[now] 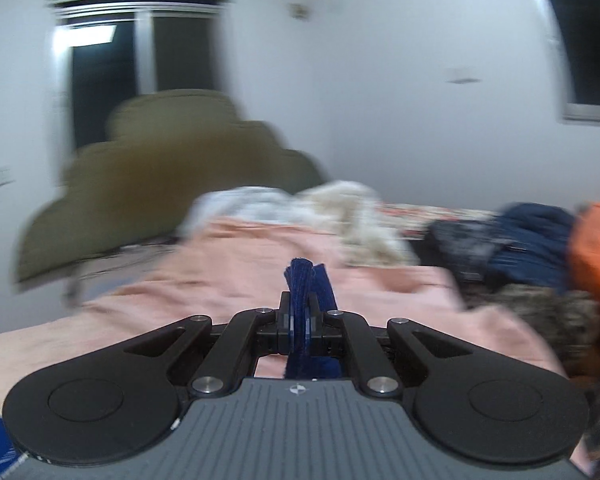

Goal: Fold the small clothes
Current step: 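Grasp the blue sweater's sleeve cuff with the right gripper, then carry the held sleeve across the sweater body with the right gripper and release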

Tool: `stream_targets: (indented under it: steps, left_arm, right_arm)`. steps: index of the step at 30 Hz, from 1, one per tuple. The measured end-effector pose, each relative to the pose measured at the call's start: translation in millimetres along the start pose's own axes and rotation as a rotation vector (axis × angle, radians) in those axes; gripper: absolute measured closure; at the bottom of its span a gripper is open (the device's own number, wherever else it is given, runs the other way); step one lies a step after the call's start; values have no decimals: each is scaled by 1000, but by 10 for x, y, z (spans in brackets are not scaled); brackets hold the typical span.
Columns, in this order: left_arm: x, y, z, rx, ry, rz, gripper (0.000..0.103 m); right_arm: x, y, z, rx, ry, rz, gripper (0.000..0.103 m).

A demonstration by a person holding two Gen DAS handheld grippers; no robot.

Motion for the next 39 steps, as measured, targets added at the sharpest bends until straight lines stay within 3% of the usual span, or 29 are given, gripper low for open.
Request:
stream_targets:
  steps: [5, 10, 12, 15, 23, 26, 29, 33, 39]
  left_arm:
    - [-9, 128, 449, 64, -47, 9, 0]
    - [235, 432, 670, 150, -19, -4, 0]
    - [292, 627, 720, 225, 43, 23, 0]
    - [350, 757, 1086, 367, 34, -1, 0]
    - [-33, 858, 2436, 586, -141, 121, 0]
    - [-137, 759, 2577, 546, -214, 130, 0]
    - [-130, 632, 2390, 426, -247, 108, 0]
    - [-74, 473, 2027, 312, -215, 72, 0]
    - [-33, 432, 1768, 262, -162, 41, 0]
  right_arm:
    - [-76, -148, 1233, 230, -74, 19, 95]
    - [-231, -280, 2152, 387, -103, 56, 95]
    - [-338, -325, 2409, 438, -88, 89, 95]
    - [-478, -372, 2695, 492, -69, 141, 95]
    - [-634, -491, 3076, 543, -92, 181, 95]
    - [-652, -470, 3211, 560, -74, 185, 95]
    - [-696, -488, 3401, 583, -51, 189, 95]
    - [-895, -588, 3793, 636, -51, 214, 95]
    - [-1423, -620, 4357, 694, -30, 322, 95]
Point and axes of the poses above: each gripper's, at about its wrist camera, not at the fingertips, and y roughly the way its jaws point, z to its left, x to its top, the point moved 10 cm from there along y, roughly the way its jaws point, and after that the axes turned 1 degree about -x, right-handed, at the moved point
